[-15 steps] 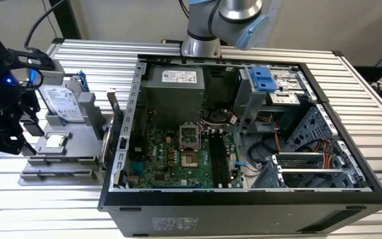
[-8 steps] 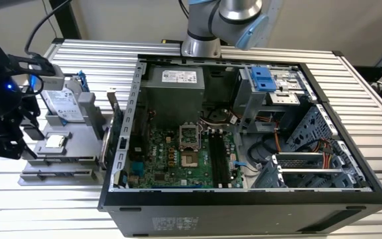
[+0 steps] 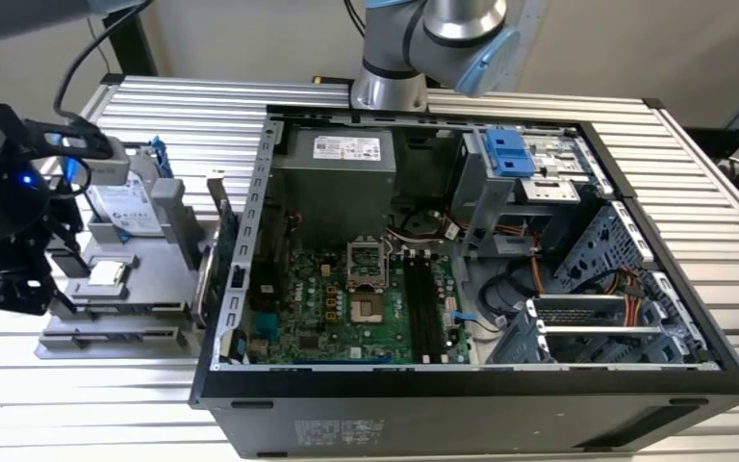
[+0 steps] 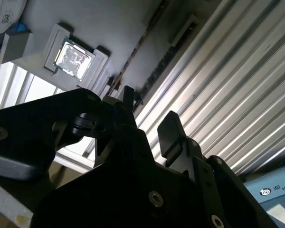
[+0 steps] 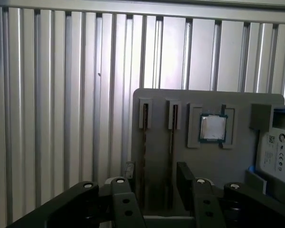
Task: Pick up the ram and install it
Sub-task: 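Pick up the ram and move it above insertion slot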
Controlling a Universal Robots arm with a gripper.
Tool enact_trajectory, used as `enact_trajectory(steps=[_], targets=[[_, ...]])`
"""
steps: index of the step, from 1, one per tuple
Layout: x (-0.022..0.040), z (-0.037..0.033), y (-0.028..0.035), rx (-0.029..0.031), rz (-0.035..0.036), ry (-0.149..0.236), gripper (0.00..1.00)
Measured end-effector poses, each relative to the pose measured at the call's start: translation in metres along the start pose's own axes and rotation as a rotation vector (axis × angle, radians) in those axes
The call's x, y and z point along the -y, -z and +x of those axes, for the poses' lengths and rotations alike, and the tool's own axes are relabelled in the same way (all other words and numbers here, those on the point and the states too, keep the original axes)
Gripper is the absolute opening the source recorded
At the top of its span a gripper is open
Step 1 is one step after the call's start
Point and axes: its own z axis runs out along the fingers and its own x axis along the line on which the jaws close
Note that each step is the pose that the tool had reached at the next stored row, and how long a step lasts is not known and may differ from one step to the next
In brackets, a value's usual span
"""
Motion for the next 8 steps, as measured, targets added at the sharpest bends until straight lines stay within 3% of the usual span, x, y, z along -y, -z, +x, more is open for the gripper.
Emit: enact_trajectory(steps=[8], targets=[[-0.0006,0.0004,-0.015,0.0001,0.0002,-0.009,1.0]])
